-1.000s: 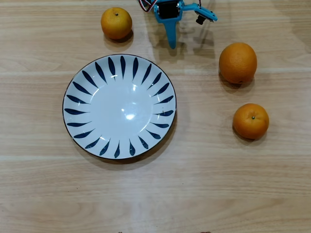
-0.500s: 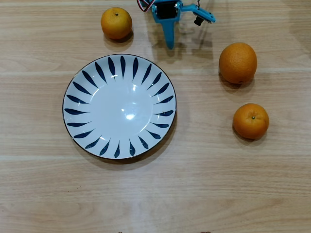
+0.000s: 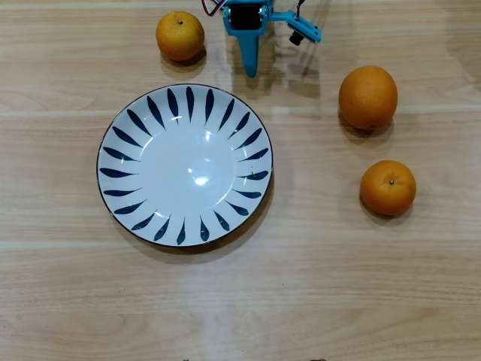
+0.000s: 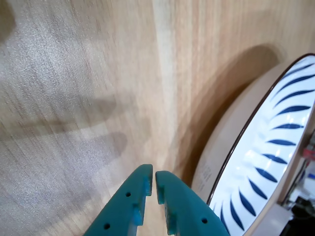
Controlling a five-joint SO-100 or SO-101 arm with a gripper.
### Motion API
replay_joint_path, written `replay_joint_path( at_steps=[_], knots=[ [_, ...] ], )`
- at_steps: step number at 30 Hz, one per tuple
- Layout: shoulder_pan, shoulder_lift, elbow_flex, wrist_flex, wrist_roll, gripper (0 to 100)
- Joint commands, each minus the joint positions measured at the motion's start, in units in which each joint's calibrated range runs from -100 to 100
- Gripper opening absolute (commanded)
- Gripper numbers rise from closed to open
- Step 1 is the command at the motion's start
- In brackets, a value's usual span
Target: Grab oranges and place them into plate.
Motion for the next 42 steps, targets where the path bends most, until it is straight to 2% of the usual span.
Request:
replay_joint_path(
  at_steps=[1, 6, 9, 11, 13, 19, 23, 29, 32, 36, 42],
  knots=[
    [0.1, -0.6, 0.5, -0.8, -0.2, 2],
    [0.1, -0.6, -1.0, 0.1, 0.1, 2],
    [0.4, 0.9, -13.9, 6.1, 0.2, 2],
    [2.2, 6.2, -29.6, 16.8, 0.3, 2],
    [3.8, 11.1, -40.3, 22.0, 0.3, 2],
    [7.4, 19.9, -63.1, 28.8, -0.2, 2],
    [10.9, 23.2, -66.8, 28.9, -0.2, 2],
    [11.4, 27.6, -67.0, 29.6, -0.1, 2],
    [14.0, 34.7, -68.2, 34.9, -0.5, 2],
    [19.8, 41.1, -73.4, 40.6, -4.5, 2],
    [27.3, 42.7, -75.2, 40.6, -10.0, 2]
  ],
)
